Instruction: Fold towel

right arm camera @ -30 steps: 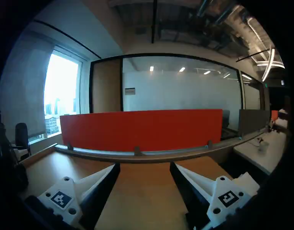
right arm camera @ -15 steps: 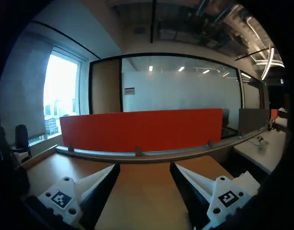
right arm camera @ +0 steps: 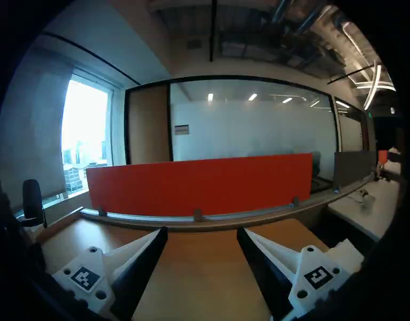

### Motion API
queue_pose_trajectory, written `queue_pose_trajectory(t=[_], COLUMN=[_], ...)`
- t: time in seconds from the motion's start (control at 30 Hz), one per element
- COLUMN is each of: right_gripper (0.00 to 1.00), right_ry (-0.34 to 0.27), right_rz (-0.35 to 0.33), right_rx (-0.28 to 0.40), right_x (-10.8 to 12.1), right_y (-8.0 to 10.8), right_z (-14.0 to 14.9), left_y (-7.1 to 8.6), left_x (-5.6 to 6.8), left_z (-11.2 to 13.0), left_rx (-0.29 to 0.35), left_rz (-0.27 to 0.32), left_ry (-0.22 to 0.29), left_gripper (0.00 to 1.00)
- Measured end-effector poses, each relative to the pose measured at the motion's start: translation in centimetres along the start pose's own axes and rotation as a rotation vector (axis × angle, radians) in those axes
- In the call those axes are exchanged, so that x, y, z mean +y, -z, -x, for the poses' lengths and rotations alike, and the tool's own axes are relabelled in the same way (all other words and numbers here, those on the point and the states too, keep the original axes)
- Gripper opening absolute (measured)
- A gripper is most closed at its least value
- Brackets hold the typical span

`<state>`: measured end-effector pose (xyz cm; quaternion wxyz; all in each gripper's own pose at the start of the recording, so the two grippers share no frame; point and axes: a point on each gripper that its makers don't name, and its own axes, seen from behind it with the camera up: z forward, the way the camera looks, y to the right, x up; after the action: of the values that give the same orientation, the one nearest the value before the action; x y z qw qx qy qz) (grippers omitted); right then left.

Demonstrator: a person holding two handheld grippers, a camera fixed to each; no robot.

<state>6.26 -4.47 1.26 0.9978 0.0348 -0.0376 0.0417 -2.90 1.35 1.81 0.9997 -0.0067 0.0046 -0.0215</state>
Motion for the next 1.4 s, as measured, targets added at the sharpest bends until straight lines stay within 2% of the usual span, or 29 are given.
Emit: queue_pose_trajectory(t=[0.43,0.67,0.87,1.1,1.4], right_gripper=[1.0,1.0,1.0,1.0,1.0], right_ry=[0.004,-0.019,-0.013,-0.004,0.015], right_rz=[0.029,0.035,0.034,0.03,0.038], right_rx=[0.02,0.043,0.047,0.057,0.061], right_x=[-0.8,-1.0,-1.5,-2.0,-1.8], right_y=[-0.2,-0.9,-1.4,-1.4,-1.1], right_z=[0.5,1.9,3.0,4.0,4.5], left_y=[0.5,0.5,0.6,0.8,1.1], left_x=[-2.0,-2.9,-3.5,-3.5,-3.6], left_z=[3.9,7.0,9.2,11.3,12.7], left_rx=[0.029,0.039,0.044,0.048,0.059], left_rz=[-0.024,-0.027,-0.035,-0.028,-0.025], left_ry=[0.013,0.014,0.012,0.008,0.007], left_gripper=[0.93,0.92,0.92,0.92,0.92])
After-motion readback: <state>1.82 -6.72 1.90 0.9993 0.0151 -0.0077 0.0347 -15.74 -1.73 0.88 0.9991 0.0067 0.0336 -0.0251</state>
